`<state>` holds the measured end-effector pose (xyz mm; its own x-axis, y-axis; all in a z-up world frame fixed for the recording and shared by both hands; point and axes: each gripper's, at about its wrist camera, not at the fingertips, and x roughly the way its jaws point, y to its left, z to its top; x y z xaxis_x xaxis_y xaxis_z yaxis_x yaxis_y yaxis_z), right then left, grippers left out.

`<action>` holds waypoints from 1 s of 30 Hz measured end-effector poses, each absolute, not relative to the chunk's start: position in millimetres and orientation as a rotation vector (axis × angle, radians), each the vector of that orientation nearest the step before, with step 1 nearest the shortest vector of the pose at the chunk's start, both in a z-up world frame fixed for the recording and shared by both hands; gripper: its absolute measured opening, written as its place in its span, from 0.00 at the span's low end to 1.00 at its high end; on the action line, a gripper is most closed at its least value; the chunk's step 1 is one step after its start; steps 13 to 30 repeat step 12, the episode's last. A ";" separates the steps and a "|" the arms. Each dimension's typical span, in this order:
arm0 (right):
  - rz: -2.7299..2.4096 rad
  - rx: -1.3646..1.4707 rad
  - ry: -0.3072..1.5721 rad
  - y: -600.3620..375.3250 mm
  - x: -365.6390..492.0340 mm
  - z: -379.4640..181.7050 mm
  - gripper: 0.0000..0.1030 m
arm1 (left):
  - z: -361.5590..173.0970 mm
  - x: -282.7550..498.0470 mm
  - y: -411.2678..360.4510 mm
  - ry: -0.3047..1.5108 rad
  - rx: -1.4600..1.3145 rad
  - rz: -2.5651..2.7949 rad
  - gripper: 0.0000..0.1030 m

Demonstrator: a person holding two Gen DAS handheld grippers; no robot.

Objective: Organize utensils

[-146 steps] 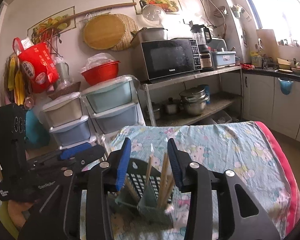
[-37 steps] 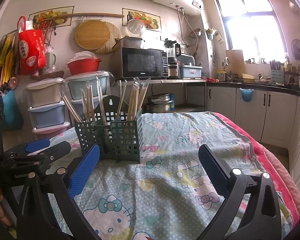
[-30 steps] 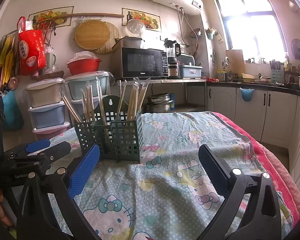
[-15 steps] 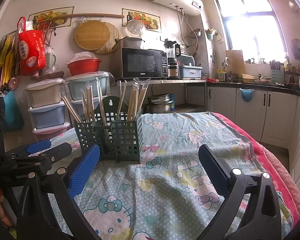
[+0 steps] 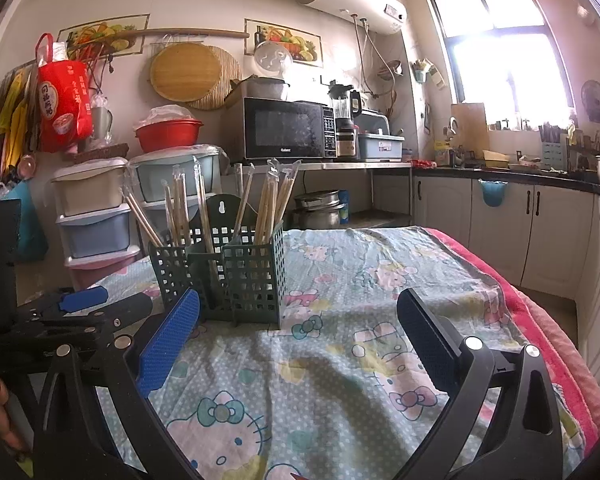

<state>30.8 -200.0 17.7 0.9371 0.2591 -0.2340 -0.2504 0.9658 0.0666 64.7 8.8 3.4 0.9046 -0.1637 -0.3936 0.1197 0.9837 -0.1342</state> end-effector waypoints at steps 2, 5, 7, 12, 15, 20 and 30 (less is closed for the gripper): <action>0.260 0.037 0.244 -199.9 30.8 18.1 0.94 | 3.6 63.6 8.4 0.414 -0.106 -0.144 0.90; 0.260 0.048 0.252 -201.4 31.5 18.9 0.94 | 4.7 63.8 9.8 0.418 -0.111 -0.134 0.90; 0.256 0.061 0.280 -206.2 37.8 20.8 0.94 | 6.9 64.8 14.9 0.443 -0.125 -0.118 0.90; 0.120 -0.017 0.625 -236.0 117.6 18.8 0.94 | 8.2 101.0 64.6 0.637 -0.091 0.073 0.90; 0.120 -0.017 0.625 -236.0 117.6 18.8 0.94 | 8.2 101.0 64.6 0.637 -0.091 0.073 0.90; 0.120 -0.017 0.625 -236.0 117.6 18.8 0.94 | 8.2 101.0 64.6 0.637 -0.091 0.073 0.90; 0.120 -0.017 0.625 -236.0 117.6 18.8 0.94 | 8.2 101.0 64.6 0.637 -0.091 0.073 0.90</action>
